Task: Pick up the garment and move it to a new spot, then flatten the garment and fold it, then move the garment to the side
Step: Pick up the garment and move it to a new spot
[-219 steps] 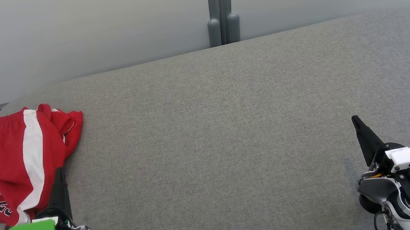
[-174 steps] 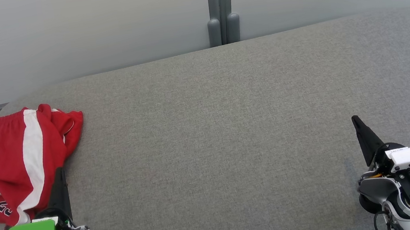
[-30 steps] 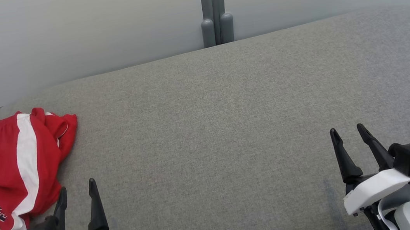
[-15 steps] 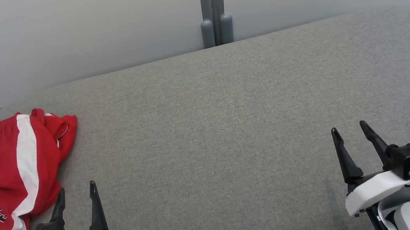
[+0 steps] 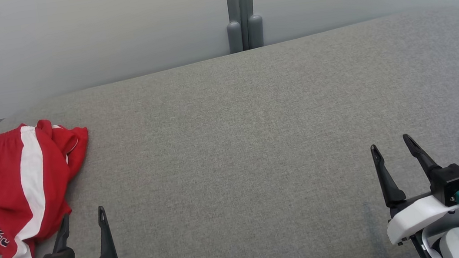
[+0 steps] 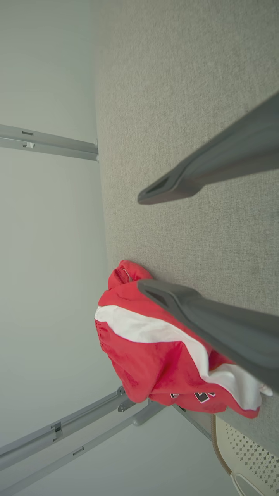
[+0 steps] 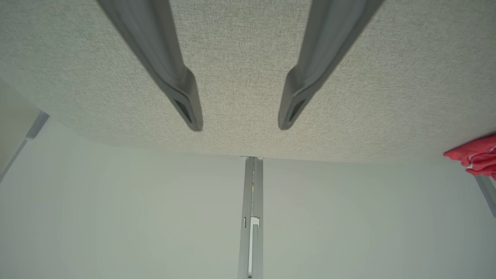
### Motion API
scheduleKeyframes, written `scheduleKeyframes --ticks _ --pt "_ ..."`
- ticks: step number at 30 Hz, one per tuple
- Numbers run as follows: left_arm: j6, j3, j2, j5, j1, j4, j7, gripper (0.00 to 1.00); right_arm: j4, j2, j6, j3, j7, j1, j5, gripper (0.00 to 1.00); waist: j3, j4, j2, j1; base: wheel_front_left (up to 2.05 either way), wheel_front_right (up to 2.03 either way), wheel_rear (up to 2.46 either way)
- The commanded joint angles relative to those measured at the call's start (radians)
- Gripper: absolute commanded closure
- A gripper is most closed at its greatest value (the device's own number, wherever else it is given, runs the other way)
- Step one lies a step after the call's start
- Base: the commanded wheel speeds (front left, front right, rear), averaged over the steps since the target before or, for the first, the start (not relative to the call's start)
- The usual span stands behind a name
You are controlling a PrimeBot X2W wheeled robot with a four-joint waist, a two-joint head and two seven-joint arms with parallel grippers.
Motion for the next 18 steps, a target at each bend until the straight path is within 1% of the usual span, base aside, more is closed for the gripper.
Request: scheduleKeyframes --ticks 1,6,10,14,18 --pt "0.003 0.006 0.004 0.01 0.015 0.002 -0.005 0.0 -0.004 0.002 0.0 0.0 -0.004 0.01 -0.008 0.0 0.0 0.002 0.0 0.0 0.0 0.0 0.0" --pt "0.007 0.014 0.001 0.004 0.014 0.01 -0.004 0.0 -0.012 0.004 0.0 -0.001 -0.004 0.011 -0.008 0.0 -0.001 0.013 0.0 0.0 0.0 0.0 0.0" --pt "0.013 0.026 -0.001 -0.002 0.012 0.016 -0.004 0.0 -0.013 0.005 0.0 0.017 -0.004 0.012 -0.003 0.0 0.001 0.033 0.0 0.0 0.0 0.0 0.0" --pt "0.015 0.039 -0.003 -0.011 0.011 0.021 -0.004 0.0 -0.006 0.006 0.0 0.031 -0.004 0.014 0.014 0.0 0.0 0.076 0.0 0.0 0.0 0.0 0.0" --pt "0.019 0.042 -0.005 -0.014 0.021 0.031 -0.004 0.0 0.013 0.007 0.0 0.06 -0.004 0.011 0.019 0.0 -0.005 0.139 0.0 0.0 0.0 0.0 0.0"
